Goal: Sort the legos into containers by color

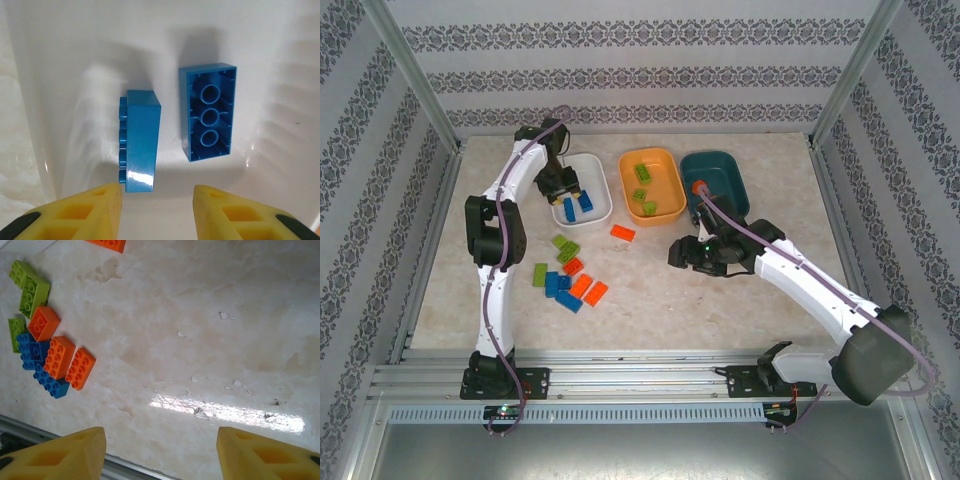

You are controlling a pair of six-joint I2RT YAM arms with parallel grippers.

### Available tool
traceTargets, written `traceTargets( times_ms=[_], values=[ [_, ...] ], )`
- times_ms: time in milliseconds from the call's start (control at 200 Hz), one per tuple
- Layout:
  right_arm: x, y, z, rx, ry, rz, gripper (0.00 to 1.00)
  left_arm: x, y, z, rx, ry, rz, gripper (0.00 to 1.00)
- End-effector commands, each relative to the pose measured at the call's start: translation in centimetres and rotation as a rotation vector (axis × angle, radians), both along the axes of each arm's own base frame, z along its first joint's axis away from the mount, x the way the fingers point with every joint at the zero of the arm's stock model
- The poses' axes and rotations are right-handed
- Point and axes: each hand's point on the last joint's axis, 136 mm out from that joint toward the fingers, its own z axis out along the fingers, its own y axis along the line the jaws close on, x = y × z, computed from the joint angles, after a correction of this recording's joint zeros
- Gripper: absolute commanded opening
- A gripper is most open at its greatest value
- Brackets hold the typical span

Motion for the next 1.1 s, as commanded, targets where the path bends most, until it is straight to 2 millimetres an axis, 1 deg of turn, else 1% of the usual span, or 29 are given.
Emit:
traceTargets(
  times_ms=[0,80,220,275,345,385,445,505,605,620,625,630,664,774,849,934,1019,1094],
  values=[
    [0.7,0.5,0.3,0.016,-0.003,0.009,0.61,-1.1,0.3,2.9,0.026,-0.011,-0.014,0.42],
    [0.8,1.0,0.0,0.029,0.001,0.033,0.61,-1.7,0.4,4.8,0.029,-0.039,-0.013,0.43],
    [1.3,2.2,-0.4,0.041,0.017,0.087,0.61,-3.3,0.4,8.9,0.025,-0.122,-0.017,0.43],
    [1.5,2.6,-0.2,0.038,0.021,0.102,0.61,-4.3,0.6,10.6,0.021,-0.154,-0.019,0.43],
    [2.0,3.4,0.4,0.042,0.006,0.117,0.61,-5.7,0.7,12.4,0.018,-0.19,-0.031,0.43],
    [2.2,4.0,0.7,0.042,0.0,0.123,0.61,-6.6,0.7,13.2,0.012,-0.207,-0.042,0.43],
    [2.2,4.8,0.6,0.037,0.007,0.133,0.61,-8.2,0.7,13.7,0.001,-0.222,-0.059,0.43],
    [1.9,5.8,0.3,0.025,0.027,0.142,0.61,-10.2,1.1,13.6,-0.004,-0.217,-0.059,0.43],
    [0.4,7.9,-0.4,0.008,0.066,0.177,0.61,-14.0,1.2,12.2,-0.057,-0.197,-0.027,0.43],
    [0.1,8.2,-0.6,0.006,0.07,0.19,0.61,-14.6,1.2,11.7,-0.065,-0.193,-0.02,0.43],
    [0.0,8.4,-0.6,0.005,0.071,0.194,0.61,-14.9,1.2,12.0,-0.069,-0.204,-0.019,0.43],
    [-0.1,8.5,-0.6,0.003,0.072,0.198,0.61,-15.0,1.3,11.6,-0.071,-0.195,-0.015,0.43],
    [-0.7,9.2,-1.0,-0.019,0.08,0.226,0.61,-16.4,1.2,11.2,-0.098,-0.203,-0.001,0.43],
    [-2.4,11.1,-2.7,-0.099,0.129,0.304,0.62,-20.7,1.1,8.2,-0.198,-0.153,0.057,0.43],
    [-3.2,12.3,-3.7,-0.161,0.136,0.353,0.64,-23.0,1.1,6.8,-0.248,-0.144,0.074,0.43],
    [-3.9,12.9,-5.2,-0.233,0.167,0.371,0.67,-24.7,1.3,5.8,-0.24,-0.141,0.066,0.44],
    [-4.4,14.0,-6.0,-0.269,0.175,0.4,0.7,-25.5,0.7,5.0,-0.262,-0.154,0.054,0.44],
    [-4.7,15.0,-6.4,-0.318,0.146,0.501,0.72,-25.9,0.3,4.3,-0.284,-0.155,0.049,0.45]
  ],
)
